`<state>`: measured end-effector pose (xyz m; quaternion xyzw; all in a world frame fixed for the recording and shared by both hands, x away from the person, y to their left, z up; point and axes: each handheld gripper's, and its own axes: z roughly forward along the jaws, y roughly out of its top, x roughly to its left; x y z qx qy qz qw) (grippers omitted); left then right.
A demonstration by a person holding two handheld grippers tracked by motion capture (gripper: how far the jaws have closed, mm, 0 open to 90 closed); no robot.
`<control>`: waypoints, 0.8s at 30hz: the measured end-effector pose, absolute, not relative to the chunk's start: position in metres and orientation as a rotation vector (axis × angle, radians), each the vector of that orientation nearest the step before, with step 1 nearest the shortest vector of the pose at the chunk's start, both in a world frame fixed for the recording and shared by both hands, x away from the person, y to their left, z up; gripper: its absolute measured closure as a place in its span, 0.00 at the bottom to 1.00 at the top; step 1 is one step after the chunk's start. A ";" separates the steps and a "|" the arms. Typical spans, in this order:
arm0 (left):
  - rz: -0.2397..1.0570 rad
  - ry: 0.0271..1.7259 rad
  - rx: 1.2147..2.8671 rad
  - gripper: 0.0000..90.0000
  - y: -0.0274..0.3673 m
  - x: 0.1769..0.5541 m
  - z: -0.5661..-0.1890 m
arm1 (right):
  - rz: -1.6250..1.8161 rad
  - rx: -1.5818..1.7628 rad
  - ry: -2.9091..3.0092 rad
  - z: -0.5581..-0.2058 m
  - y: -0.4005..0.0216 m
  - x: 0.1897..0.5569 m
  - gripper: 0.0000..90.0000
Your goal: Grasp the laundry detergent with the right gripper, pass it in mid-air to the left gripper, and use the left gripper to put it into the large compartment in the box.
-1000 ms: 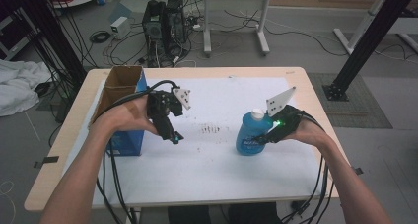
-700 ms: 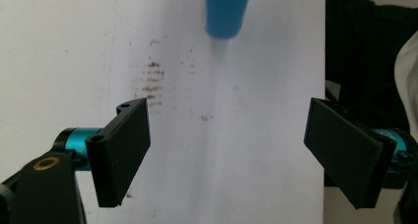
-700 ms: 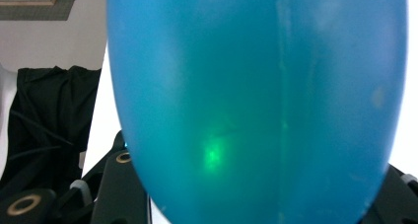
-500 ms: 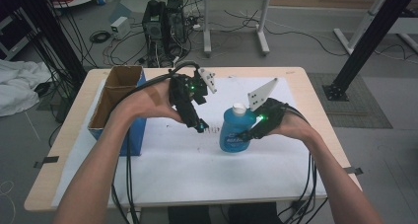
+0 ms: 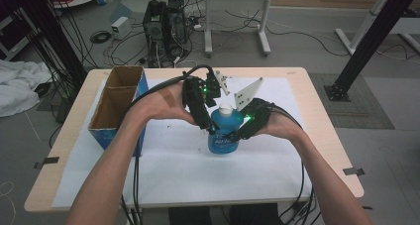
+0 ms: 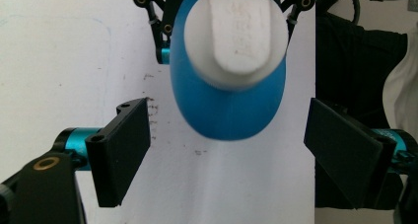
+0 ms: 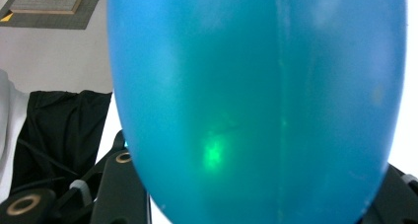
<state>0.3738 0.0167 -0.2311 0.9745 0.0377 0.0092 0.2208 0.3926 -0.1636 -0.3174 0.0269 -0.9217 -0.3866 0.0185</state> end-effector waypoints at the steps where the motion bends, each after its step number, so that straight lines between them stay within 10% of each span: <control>1: 0.030 0.085 2.705 0.20 0.015 0.375 -0.232 | -1.200 0.094 -2.864 -0.318 -0.163 0.393 0.51; 24: 0.018 0.123 2.708 0.25 0.004 0.387 -0.245 | -1.204 0.086 -2.867 -0.322 -0.156 0.403 0.51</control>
